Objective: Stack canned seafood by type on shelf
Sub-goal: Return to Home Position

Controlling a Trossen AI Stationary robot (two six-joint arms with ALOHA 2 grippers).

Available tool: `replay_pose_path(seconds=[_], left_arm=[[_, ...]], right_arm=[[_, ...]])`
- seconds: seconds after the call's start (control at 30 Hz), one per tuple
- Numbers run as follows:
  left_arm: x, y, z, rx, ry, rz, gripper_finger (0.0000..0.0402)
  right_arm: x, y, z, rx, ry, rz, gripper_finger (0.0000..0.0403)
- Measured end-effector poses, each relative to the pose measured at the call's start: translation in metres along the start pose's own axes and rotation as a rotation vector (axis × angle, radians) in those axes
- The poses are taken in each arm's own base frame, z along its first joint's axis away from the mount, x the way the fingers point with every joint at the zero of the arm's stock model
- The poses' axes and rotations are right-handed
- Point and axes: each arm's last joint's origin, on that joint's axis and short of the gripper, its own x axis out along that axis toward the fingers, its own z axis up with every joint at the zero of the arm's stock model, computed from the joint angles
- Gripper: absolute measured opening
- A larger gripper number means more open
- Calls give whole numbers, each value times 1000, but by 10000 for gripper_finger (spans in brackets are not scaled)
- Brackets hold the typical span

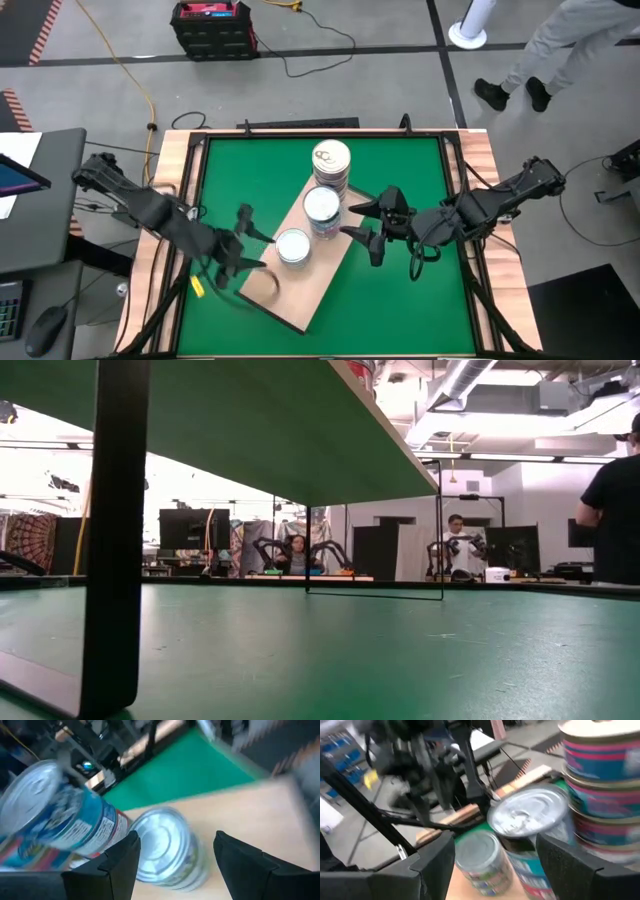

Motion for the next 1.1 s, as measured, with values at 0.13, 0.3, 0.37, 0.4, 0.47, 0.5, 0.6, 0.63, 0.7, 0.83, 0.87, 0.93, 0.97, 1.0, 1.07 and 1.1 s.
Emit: replay_pose_path(seconds=[0.13, 0.3, 0.37, 0.4, 0.47, 0.5, 0.6, 0.63, 0.7, 0.83, 0.87, 0.93, 0.97, 1.0, 1.07, 1.1], left_arm=[[-22, 15, -11, -233, -77, -53, 242], [-42, 21, -33, -414, -167, -21, 242], [-50, 20, -45, -486, -214, -4, 242], [-53, 20, -51, -519, -238, 7, 242], [-58, 20, -60, -579, -297, 29, 242], [-60, 19, -64, -605, -320, 35, 242], [-67, 18, -76, -667, -352, 56, 242], [-70, 19, -79, -689, -363, 70, 242], [-73, 19, -85, -723, -378, 99, 242], [-79, 20, -94, -764, -438, 152, 242], [-80, 20, -97, -771, -448, 161, 242], [-80, 18, -104, -786, -458, 190, 242], [-81, 17, -108, -803, -459, 204, 242], [-82, 17, -112, -821, -465, 205, 242], [-84, 15, -119, -857, -479, 202, 242], [-85, 14, -122, -876, -485, 204, 242]], right_arm=[[-3, -5, -4, -4, 46, -32, 301], [-4, -9, -10, -30, 115, -46, 301], [-7, -16, -17, -36, 197, -86, 299], [-9, -19, -20, -25, 243, -102, 296], [-14, -25, -26, -14, 311, -134, 288], [-17, -26, -28, -3, 318, -131, 285], [-33, -34, -31, 48, 281, -113, 275], [-38, -37, -34, 73, 257, -108, 272], [-45, -45, -44, 122, 217, -94, 266], [-47, -69, -76, 249, 143, -47, 256], [-45, -76, -84, 283, 125, -38, 254], [-42, -90, -102, 353, 100, -14, 249], [-40, -97, -112, 376, 94, -5, 247], [-38, -103, -120, 400, 80, 4, 245], [-36, -113, -132, 449, 43, 34, 241], [-35, -117, -137, 467, 29, 47, 238]])
